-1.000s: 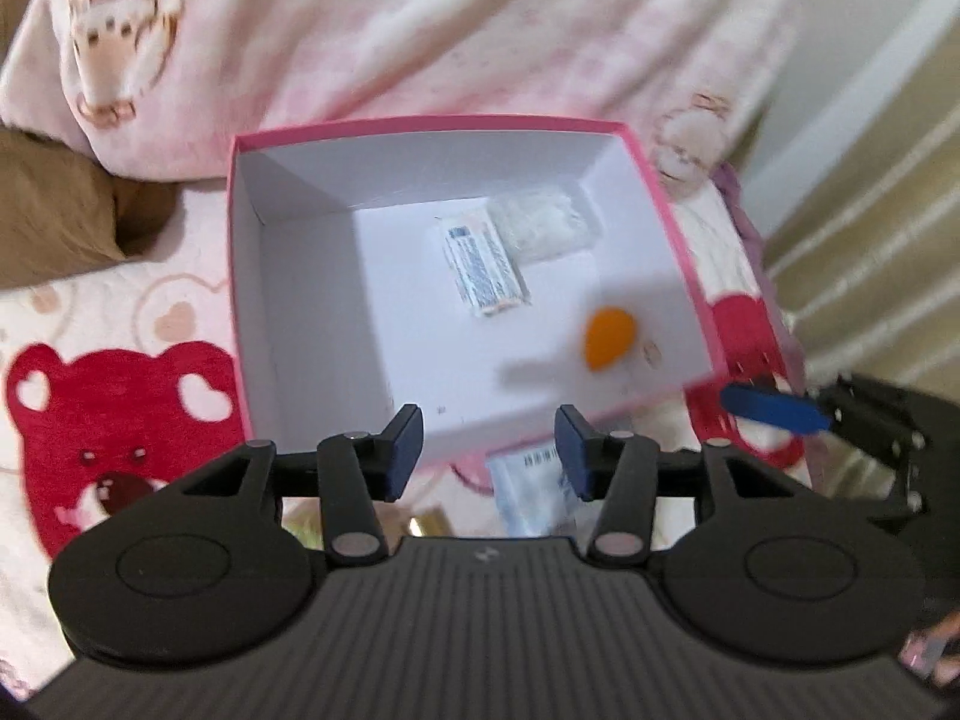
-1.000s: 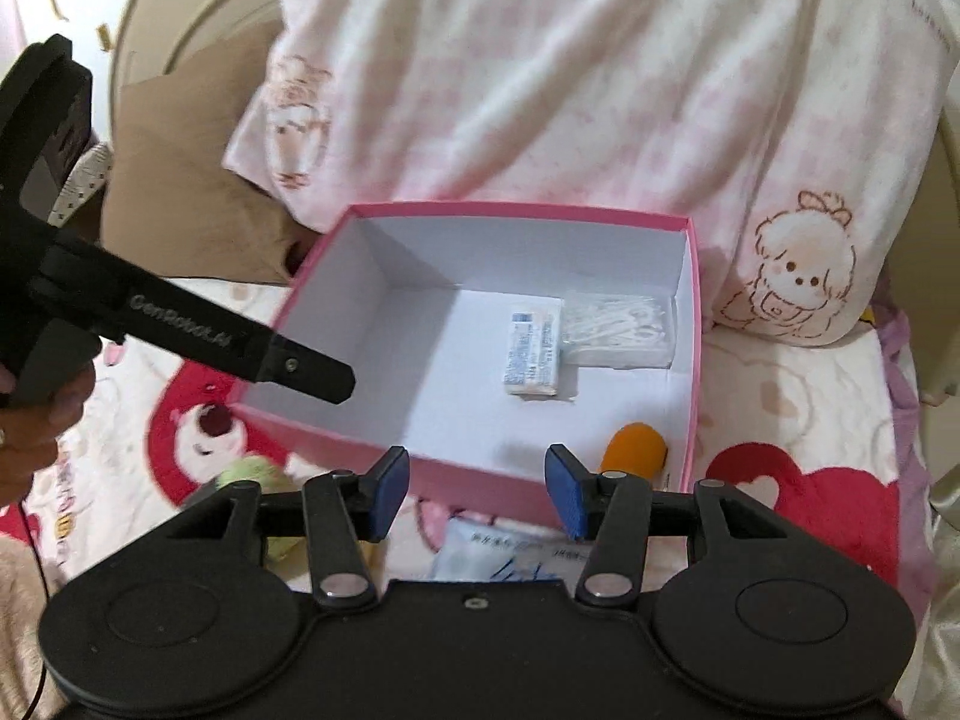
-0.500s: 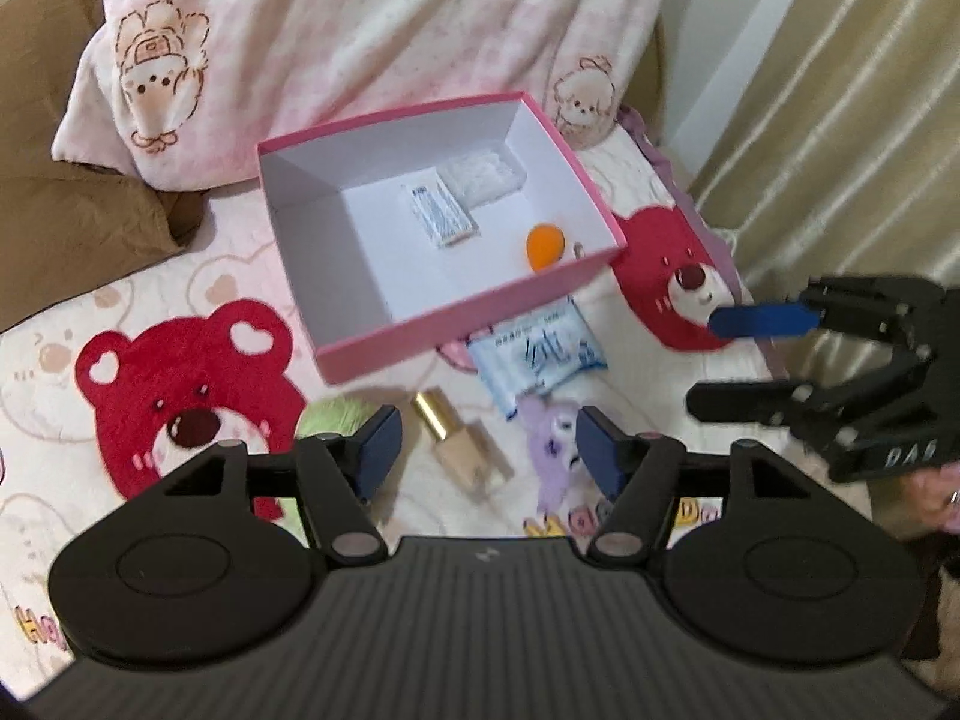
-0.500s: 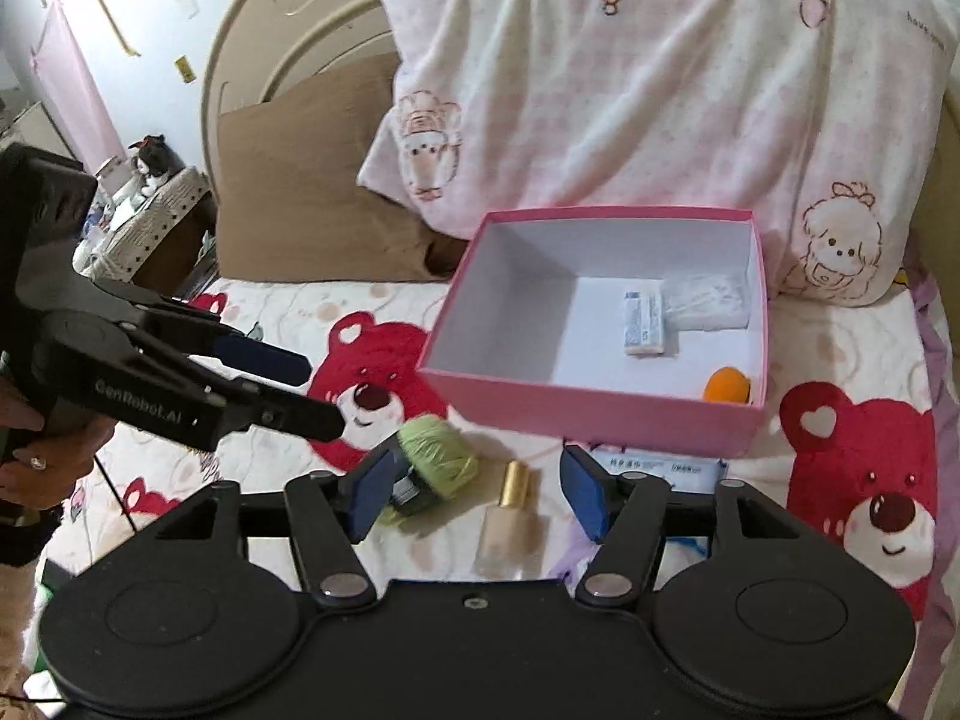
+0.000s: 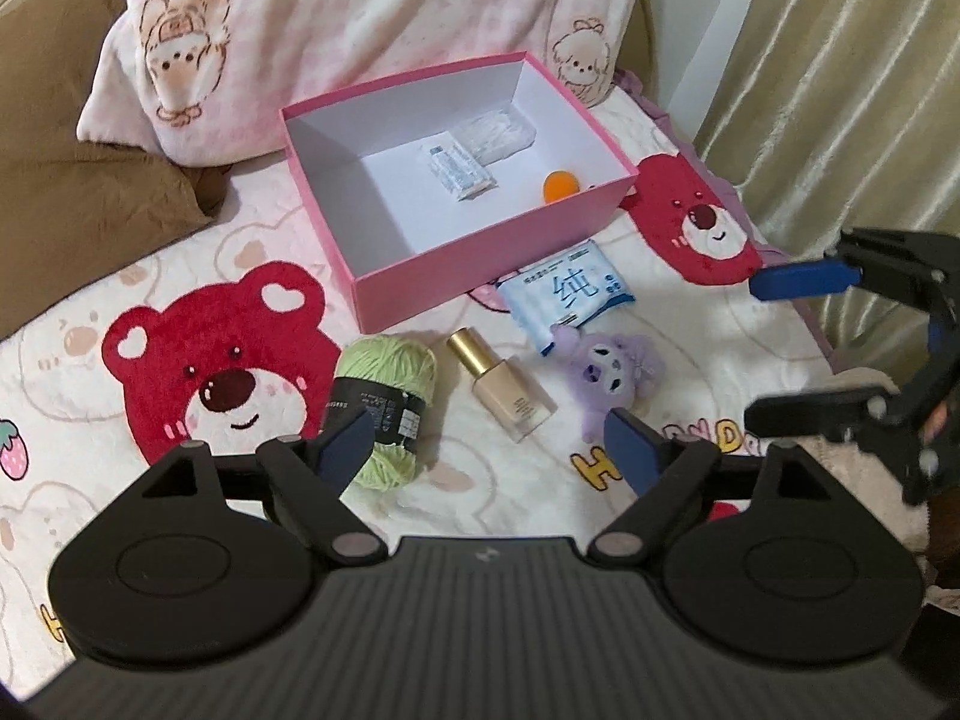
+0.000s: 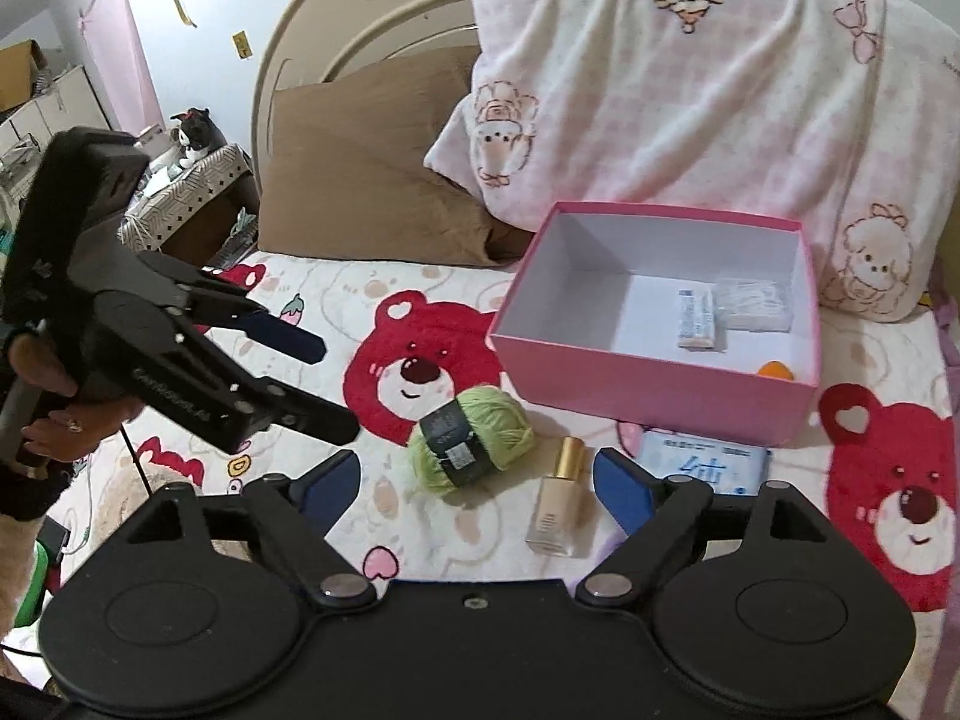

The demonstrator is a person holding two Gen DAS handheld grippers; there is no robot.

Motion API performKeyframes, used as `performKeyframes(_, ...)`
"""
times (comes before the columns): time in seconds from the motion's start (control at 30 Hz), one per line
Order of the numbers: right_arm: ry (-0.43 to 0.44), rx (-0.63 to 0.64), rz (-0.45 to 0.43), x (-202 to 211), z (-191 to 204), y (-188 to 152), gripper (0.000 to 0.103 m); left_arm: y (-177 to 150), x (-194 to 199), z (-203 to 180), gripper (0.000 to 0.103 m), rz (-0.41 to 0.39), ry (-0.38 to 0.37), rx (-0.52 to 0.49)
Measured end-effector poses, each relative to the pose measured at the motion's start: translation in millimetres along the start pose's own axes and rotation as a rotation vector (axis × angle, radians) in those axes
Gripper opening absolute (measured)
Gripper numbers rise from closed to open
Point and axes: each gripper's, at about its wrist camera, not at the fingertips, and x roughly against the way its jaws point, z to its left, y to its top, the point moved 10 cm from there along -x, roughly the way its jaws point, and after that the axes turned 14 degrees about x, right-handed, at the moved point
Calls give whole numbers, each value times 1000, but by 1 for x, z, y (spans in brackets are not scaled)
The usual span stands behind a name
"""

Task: Organize objects
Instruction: 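Reach the left gripper to the green yarn ball and close on it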

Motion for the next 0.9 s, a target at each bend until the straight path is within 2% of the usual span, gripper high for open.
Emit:
performKeyframes(0.07, 3, 12, -37, -8, 9, -2, 88, -1, -8, 7, 84, -2, -21, 18)
performKeyframes(0.17, 51, -3, -134, -18, 21, -2, 89, -1, -20, 17, 85, -7, -84, 67)
performKeyframes(0.27, 64, -27, -160, -35, 27, -4, 90, 0, -31, 27, 85, -19, -110, 93)
performKeyframes(0.33, 59, -44, -173, -47, 26, -7, 92, 2, -40, 34, 85, -33, -101, 97)
performKeyframes(0.43, 46, -32, -165, -69, 23, -11, 92, 2, -58, 48, 86, -34, -80, 124)
performKeyframes(0.5, -11, -15, -177, -80, 20, -12, 92, 2, -72, 58, 86, -26, -55, 137)
performKeyframes(0.63, 34, -32, -133, -112, 24, -22, 92, 3, -95, 76, 86, -28, -7, 154)
performKeyframes(0.77, 46, -31, -88, -140, 30, -29, 92, 3, -111, 83, 86, -43, -41, 150)
performKeyframes(0.9, 72, -54, -44, -171, 34, -38, 91, -3, -128, 90, 86, -42, -8, 135)
